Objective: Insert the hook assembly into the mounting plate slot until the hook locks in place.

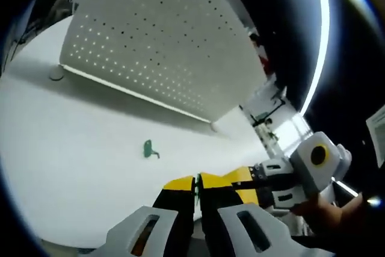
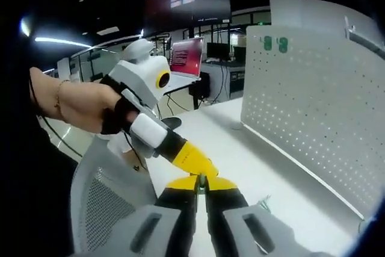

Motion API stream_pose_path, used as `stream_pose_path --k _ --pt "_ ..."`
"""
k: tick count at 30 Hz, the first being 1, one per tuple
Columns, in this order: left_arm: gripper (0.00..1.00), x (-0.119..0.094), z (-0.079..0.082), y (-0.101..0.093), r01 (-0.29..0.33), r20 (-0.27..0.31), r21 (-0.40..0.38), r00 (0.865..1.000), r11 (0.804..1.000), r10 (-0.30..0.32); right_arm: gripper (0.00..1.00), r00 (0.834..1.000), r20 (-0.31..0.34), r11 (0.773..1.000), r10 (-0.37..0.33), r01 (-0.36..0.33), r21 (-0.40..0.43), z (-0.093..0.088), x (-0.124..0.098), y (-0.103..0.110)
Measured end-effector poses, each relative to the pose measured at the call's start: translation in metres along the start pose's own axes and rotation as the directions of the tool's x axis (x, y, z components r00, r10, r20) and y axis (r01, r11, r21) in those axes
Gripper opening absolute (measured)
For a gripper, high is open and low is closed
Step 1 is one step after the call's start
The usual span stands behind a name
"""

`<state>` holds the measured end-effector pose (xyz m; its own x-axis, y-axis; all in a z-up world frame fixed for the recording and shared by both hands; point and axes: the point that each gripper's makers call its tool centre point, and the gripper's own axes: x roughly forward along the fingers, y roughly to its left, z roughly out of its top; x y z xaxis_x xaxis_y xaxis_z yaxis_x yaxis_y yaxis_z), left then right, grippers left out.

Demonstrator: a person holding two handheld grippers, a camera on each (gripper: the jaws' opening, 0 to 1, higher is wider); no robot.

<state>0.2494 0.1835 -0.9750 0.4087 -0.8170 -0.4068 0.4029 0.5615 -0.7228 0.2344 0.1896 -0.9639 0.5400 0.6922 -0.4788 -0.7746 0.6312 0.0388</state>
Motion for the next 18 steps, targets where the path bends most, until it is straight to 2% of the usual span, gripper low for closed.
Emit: stream_pose_path --k 3,6,9,12,16,18 --pt "0.01 0.0004 -0.001 -0.0007 -0.012 -0.018 0.031 1.0 0.999 0.012 0.0 1.0 -0.015 1.0 0.0 -0.001 -0.016 -0.0012 0.0006 0.0014" --pt "0.01 0.0015 -0.0058 0.0005 -0.035 -0.047 0.077 0.998 0.996 0.039 0.0 0.998 -0.067 0.998 -0.006 0.002 -0.066 -0.0064 0.0018 0.0038" --pt "0.01 0.0012 -0.0053 -0.0001 -0.043 -0.047 0.102 0.998 0.994 0.048 0.0 0.997 -0.072 0.998 -0.015 0.011 -0.058 -0.006 0.0018 0.0035" --pt "0.01 0.001 -0.0042 0.001 -0.048 -0.047 0.128 0.997 0.991 0.054 0.0 0.997 -0.068 1.0 -0.019 0.019 0.002 -0.0059 0.0015 0.002" --pt "0.02 -0.0006 -0.0015 0.0041 -0.038 -0.032 0.129 0.999 0.991 0.042 0.0 0.998 -0.054 1.0 -0.028 0.028 -0.008 -0.0043 0.001 0.0029" --pt "0.02 -0.0016 0.0019 0.0021 -0.029 -0.01 0.173 0.999 0.985 0.031 0.0 0.999 -0.037 0.999 -0.032 0.032 -0.003 -0.0019 0.0002 0.0027"
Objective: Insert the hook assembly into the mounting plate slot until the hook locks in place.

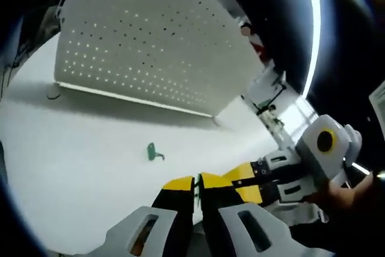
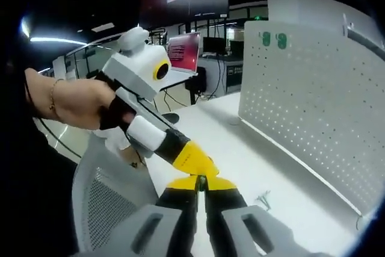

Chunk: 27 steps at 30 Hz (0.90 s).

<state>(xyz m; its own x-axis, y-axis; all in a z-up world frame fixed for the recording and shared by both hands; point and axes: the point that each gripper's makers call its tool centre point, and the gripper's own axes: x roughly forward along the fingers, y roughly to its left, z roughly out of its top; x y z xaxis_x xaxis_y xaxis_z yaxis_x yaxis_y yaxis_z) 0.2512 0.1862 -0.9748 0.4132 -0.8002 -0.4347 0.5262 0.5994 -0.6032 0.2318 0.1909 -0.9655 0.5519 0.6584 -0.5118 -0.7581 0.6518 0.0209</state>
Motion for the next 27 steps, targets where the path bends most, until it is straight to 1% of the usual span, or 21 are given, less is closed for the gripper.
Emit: stream_pose_path --k 2,5,7,8,9,10,11,12,14,16,18,20,22,23,25,26,27 --pt "0.03 -0.001 0.002 -0.003 0.004 0.018 0.026 1.0 1.0 -0.005 0.0 1.0 0.014 1.0 -0.002 0.002 0.017 0.002 -0.001 -0.002" --pt "0.03 -0.001 0.005 -0.004 0.015 0.038 0.032 0.999 0.999 -0.016 0.0 0.999 0.04 0.998 -0.01 0.008 0.059 0.004 -0.002 -0.005" --pt "0.04 -0.002 0.008 -0.006 0.032 0.062 0.06 0.997 0.998 -0.036 0.0 0.998 0.055 0.999 -0.014 0.011 0.05 0.007 -0.003 -0.005" --pt "0.07 -0.004 0.01 -0.005 0.038 0.076 0.052 0.996 0.998 -0.042 0.0 0.999 0.053 0.999 -0.013 0.011 0.043 0.006 -0.002 -0.004" --pt "0.11 -0.005 0.01 -0.002 0.035 0.071 0.055 0.997 0.998 -0.039 0.0 0.999 0.038 0.999 -0.019 0.018 0.036 0.004 -0.002 -0.006" --pt "0.18 -0.005 0.012 -0.001 0.04 0.08 0.049 0.996 0.998 -0.044 0.0 0.999 0.039 0.999 -0.024 0.022 0.035 0.004 -0.002 -0.006" --pt "0.23 -0.006 0.013 0.0 0.046 0.092 0.047 0.995 0.998 -0.05 0.0 0.999 0.038 0.999 -0.023 0.021 0.044 0.003 -0.002 -0.007" --pt "0.25 -0.006 0.014 -0.001 0.054 0.097 0.049 0.994 0.997 -0.059 0.0 0.999 0.041 0.998 -0.024 0.022 0.052 0.003 -0.002 -0.008" --pt "0.27 -0.008 0.016 -0.001 0.05 0.109 0.065 0.992 0.997 -0.057 0.0 0.998 0.056 0.997 -0.037 0.033 0.065 0.005 -0.002 -0.01" --pt "0.38 -0.009 0.02 0.003 0.031 0.136 0.101 0.99 0.994 -0.045 0.0 0.996 0.071 0.996 -0.05 0.044 0.08 0.008 -0.002 -0.012" --pt "0.53 -0.012 0.025 0.005 0.011 0.182 0.134 0.983 0.991 -0.036 0.0 0.994 0.086 0.994 -0.06 0.051 0.101 0.01 -0.003 -0.015" --pt "0.59 -0.015 0.025 0.004 0.026 0.194 0.141 0.98 0.99 -0.053 0.0 0.994 0.087 0.993 -0.065 0.056 0.102 0.011 -0.003 -0.016" --pt "0.64 -0.017 0.025 0.005 0.019 0.199 0.166 0.979 0.986 -0.053 0.0 0.994 0.083 0.994 -0.075 0.067 0.091 0.009 -0.002 -0.018" --pt "0.68 -0.017 0.024 0.005 0.017 0.2 0.167 0.979 0.986 -0.051 0.0 0.994 0.082 0.994 -0.077 0.069 0.09 0.009 -0.002 -0.018" --pt "0.8 -0.018 0.024 0.003 0.014 0.213 0.177 0.976 0.984 -0.053 0.0 0.993 0.088 0.992 -0.085 0.076 0.104 0.009 -0.002 -0.019" --pt "0.84 -0.019 0.023 0.002 0.016 0.217 0.181 0.975 0.983 -0.055 0.0 0.992 0.089 0.991 -0.086 0.076 0.111 0.008 -0.001 -0.019" --pt "0.87 -0.02 0.024 -0.001 0.014 0.234 0.203 0.97 0.979 -0.062 0.0 0.992 0.089 0.99 -0.089 0.078 0.113 0.008 -0.001 -0.019"
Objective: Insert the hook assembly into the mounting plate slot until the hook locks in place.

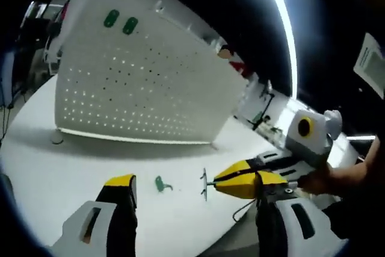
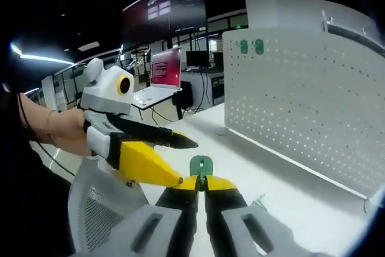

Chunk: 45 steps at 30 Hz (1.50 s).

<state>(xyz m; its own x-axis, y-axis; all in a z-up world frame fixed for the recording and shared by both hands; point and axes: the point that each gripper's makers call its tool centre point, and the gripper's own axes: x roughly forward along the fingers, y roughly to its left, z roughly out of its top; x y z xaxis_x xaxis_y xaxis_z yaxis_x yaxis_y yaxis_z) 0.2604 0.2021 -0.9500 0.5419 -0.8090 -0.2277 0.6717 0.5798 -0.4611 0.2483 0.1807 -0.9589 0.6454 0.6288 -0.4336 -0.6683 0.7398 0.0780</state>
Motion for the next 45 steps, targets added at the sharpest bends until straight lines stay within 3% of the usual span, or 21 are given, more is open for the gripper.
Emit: stream_pose_path --k 3,6,14,17,22,31,36,39,45 --pt "0.86 -0.003 -0.003 -0.003 -0.001 0.01 0.029 1.0 1.0 0.001 0.0 1.0 0.003 1.0 -0.016 0.016 -0.009 -0.001 0.0 -0.003" --pt "0.92 -0.004 -0.006 -0.005 -0.008 0.012 0.018 1.0 1.0 0.008 0.0 0.999 0.009 0.999 -0.036 0.036 -0.012 -0.002 0.002 -0.006" --pt "1.0 -0.009 -0.018 0.0 -0.023 0.003 0.048 1.0 0.999 0.023 0.0 0.982 0.105 0.987 -0.159 0.16 0.0 0.015 0.0 -0.017" --pt "1.0 -0.009 -0.025 0.0 -0.033 -0.001 0.062 0.999 0.998 0.033 0.0 0.964 0.16 0.977 -0.214 0.215 0.012 0.024 -0.002 -0.026" --pt "1.0 -0.01 -0.033 -0.002 -0.031 -0.023 0.117 0.999 0.993 0.034 0.0 0.917 0.229 0.945 -0.326 0.322 0.058 0.04 -0.012 -0.045" --pt "1.0 -0.013 -0.031 0.005 -0.054 0.001 0.127 0.999 0.99 0.054 0.0 0.858 0.299 0.906 -0.418 0.418 0.069 0.069 -0.021 -0.069" --pt "1.0 -0.014 -0.029 0.006 -0.069 0.009 0.161 0.998 0.985 0.068 0.0 0.833 0.333 0.892 -0.443 0.446 0.071 0.096 -0.01 -0.079" --pt "1.0 -0.014 -0.031 0.009 -0.073 0.003 0.168 0.997 0.983 0.074 0.0 0.803 0.372 0.878 -0.466 0.471 0.085 0.122 -0.001 -0.089" --pt "1.0 -0.014 -0.034 0.011 -0.066 -0.013 0.145 0.998 0.987 0.068 0.0 0.777 0.4 0.866 -0.487 0.488 0.107 0.15 0.02 -0.097"
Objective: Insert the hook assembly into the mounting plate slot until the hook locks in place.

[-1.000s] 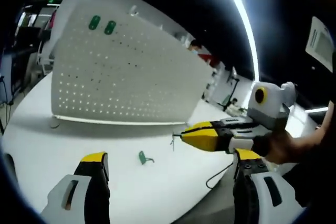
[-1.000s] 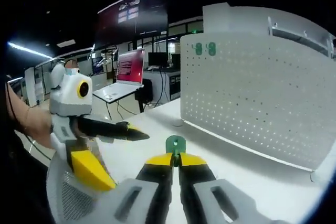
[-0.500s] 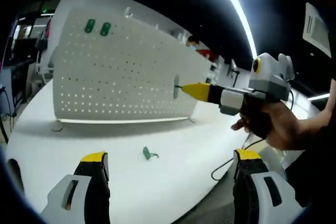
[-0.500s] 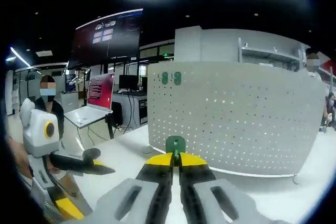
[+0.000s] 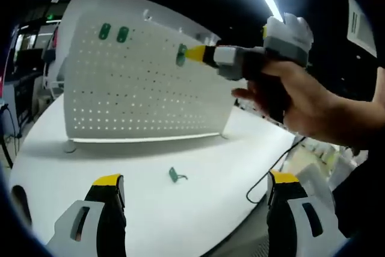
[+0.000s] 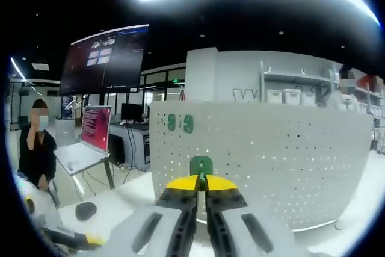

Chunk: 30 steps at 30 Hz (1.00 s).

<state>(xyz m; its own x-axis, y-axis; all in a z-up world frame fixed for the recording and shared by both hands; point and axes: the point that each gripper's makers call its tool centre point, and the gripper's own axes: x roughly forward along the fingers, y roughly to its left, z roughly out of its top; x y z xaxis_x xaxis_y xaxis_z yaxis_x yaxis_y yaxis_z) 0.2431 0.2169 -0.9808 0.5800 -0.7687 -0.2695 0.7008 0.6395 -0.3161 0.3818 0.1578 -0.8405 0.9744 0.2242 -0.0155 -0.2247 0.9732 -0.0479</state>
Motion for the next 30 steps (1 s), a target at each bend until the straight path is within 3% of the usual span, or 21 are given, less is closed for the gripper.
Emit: stream_pose_path --k 7,18,24,30 --pt "1.0 -0.002 0.001 0.002 -0.003 0.007 -0.022 1.0 1.0 0.003 0.0 0.999 0.021 0.999 -0.044 0.045 -0.028 0.013 0.041 0.003" --pt "1.0 -0.001 0.0 0.008 -0.025 0.003 -0.032 1.0 0.999 0.025 0.0 0.987 0.088 0.991 -0.134 0.133 0.022 0.047 0.102 -0.011" --pt "1.0 0.0 -0.01 0.016 -0.073 -0.053 -0.013 0.996 0.997 0.072 0.0 0.984 0.086 0.987 -0.158 0.154 0.049 0.047 0.123 -0.017" --pt "1.0 -0.003 -0.005 0.02 -0.086 -0.024 -0.043 0.996 0.995 0.085 0.0 0.98 0.074 0.982 -0.183 0.179 0.058 0.042 0.132 -0.018"
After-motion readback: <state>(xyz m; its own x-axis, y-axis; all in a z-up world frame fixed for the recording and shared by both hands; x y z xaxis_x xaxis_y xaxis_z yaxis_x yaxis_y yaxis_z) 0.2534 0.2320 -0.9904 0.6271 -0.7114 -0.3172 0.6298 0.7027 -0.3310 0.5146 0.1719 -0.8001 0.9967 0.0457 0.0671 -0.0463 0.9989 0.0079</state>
